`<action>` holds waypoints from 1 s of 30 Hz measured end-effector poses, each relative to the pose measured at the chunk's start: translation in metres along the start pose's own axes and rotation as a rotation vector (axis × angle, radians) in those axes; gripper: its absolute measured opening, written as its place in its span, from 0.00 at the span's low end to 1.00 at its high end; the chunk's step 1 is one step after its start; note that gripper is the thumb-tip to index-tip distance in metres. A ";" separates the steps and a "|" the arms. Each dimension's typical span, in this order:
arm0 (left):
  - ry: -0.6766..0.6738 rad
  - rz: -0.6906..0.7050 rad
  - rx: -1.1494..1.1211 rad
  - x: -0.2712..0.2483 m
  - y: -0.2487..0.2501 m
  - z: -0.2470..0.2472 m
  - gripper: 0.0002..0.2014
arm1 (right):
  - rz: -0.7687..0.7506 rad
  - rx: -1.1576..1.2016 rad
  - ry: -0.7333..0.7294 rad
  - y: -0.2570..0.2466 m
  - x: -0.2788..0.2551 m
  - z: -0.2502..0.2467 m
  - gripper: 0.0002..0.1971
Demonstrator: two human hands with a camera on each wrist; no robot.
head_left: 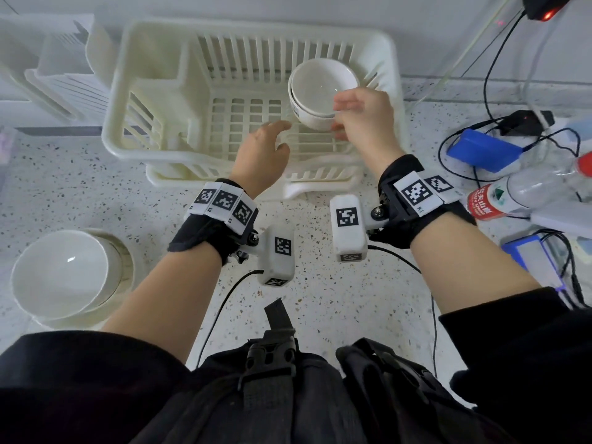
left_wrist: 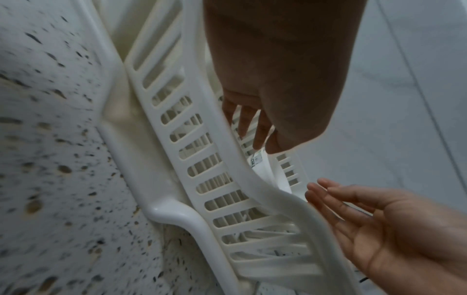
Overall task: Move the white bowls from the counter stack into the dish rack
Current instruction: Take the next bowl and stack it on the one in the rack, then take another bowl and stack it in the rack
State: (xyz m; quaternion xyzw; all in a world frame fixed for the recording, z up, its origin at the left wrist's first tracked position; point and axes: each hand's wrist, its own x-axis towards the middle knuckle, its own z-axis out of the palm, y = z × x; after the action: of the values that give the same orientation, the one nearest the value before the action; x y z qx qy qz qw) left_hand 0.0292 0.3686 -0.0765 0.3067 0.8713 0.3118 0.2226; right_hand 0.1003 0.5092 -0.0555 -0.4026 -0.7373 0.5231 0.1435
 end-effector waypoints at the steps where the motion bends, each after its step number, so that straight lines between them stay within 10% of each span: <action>1: 0.031 0.006 -0.016 -0.012 0.001 -0.003 0.21 | -0.028 0.038 -0.007 -0.003 -0.013 -0.001 0.14; 20: 0.557 -0.249 -0.090 -0.224 -0.117 -0.101 0.16 | -0.370 -0.004 -0.324 -0.037 -0.201 0.152 0.09; 30: 0.367 -0.417 -0.050 -0.262 -0.232 -0.158 0.23 | -0.210 -0.389 -0.390 -0.040 -0.235 0.259 0.20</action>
State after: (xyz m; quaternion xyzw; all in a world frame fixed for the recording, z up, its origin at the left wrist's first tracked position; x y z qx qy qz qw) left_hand 0.0328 -0.0153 -0.0717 0.0535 0.9334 0.3308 0.1280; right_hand 0.0679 0.1588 -0.0776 -0.2357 -0.8752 0.4216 -0.0276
